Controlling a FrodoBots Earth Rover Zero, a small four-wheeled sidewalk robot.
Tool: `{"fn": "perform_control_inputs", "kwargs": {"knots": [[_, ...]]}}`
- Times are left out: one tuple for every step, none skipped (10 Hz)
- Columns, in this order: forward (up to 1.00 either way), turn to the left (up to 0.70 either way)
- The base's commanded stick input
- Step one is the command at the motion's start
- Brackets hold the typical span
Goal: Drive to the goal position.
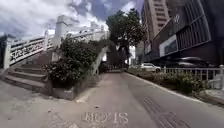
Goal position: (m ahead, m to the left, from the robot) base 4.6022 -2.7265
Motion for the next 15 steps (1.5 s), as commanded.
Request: {"fn": "perform_control_inputs", "kwargs": {"knots": [[0.7,0.0],[0.7,0.0],[0.7,0.0],[0.7,0.0],[0.7,0.0],[0.7,0.0],[0.7,0.0],[0.7,0.0],[0.7,0.0],[0.7,0.0],[0.7,0.0],[0.7,0.0],[0.7,0.0],[0.7,0.0],[0.7,0.0]]}}
